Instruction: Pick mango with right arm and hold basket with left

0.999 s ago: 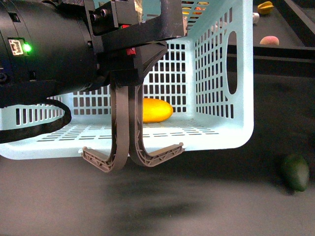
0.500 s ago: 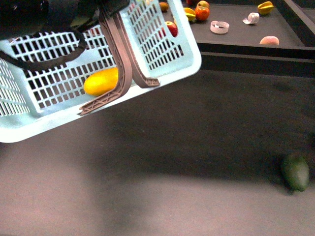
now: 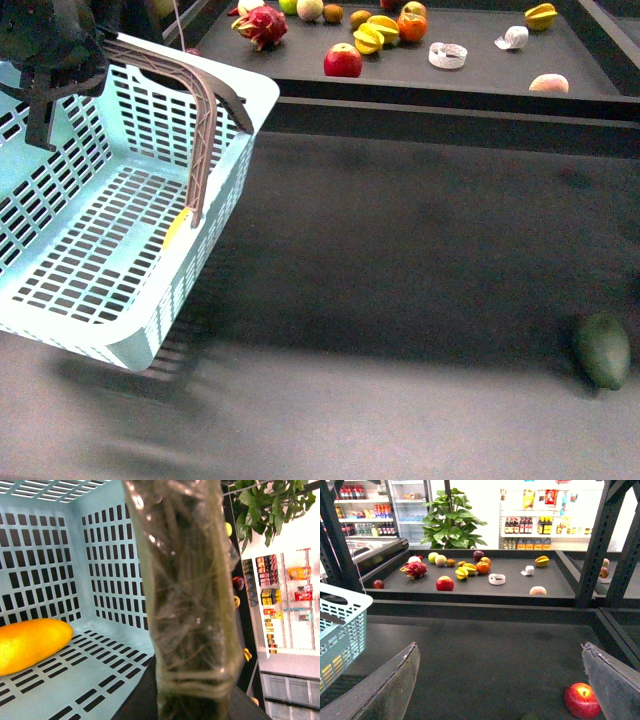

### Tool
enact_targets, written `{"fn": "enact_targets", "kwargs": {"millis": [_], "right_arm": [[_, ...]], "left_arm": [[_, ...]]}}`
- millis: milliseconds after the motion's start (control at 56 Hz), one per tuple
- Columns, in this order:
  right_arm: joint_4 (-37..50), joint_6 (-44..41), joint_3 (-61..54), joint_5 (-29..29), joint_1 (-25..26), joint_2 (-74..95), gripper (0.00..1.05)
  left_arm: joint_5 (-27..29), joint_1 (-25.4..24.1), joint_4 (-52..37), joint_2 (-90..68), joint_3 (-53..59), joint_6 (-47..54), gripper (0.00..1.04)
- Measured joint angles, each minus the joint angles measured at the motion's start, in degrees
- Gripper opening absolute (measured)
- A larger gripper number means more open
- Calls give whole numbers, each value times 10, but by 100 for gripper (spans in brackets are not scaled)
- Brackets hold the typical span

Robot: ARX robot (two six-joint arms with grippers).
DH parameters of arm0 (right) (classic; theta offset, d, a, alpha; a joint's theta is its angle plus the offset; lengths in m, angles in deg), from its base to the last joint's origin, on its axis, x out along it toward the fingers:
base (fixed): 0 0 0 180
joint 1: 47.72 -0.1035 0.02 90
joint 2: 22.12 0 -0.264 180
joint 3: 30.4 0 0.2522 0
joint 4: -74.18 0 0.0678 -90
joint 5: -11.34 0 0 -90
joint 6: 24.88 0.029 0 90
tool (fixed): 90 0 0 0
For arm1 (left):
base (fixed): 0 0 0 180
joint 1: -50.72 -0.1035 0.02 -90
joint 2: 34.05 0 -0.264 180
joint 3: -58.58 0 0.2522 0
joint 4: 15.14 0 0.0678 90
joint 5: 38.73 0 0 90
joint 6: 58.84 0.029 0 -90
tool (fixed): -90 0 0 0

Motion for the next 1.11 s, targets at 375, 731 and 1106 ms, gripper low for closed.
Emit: {"fn": "enact_targets", "kwargs": {"millis": [375, 731, 1106], "right_arm": [[0, 0, 0, 0, 0, 0, 97], [0, 0, 0, 0, 0, 0, 97], [0, 0, 0, 0, 0, 0, 97]], "left_arm": [[-31, -20, 6, -68, -32, -82, 8], [-70, -30, -1, -95, -48, -97, 34], [-57, -41, -50, 6, 44, -1, 100]]}}
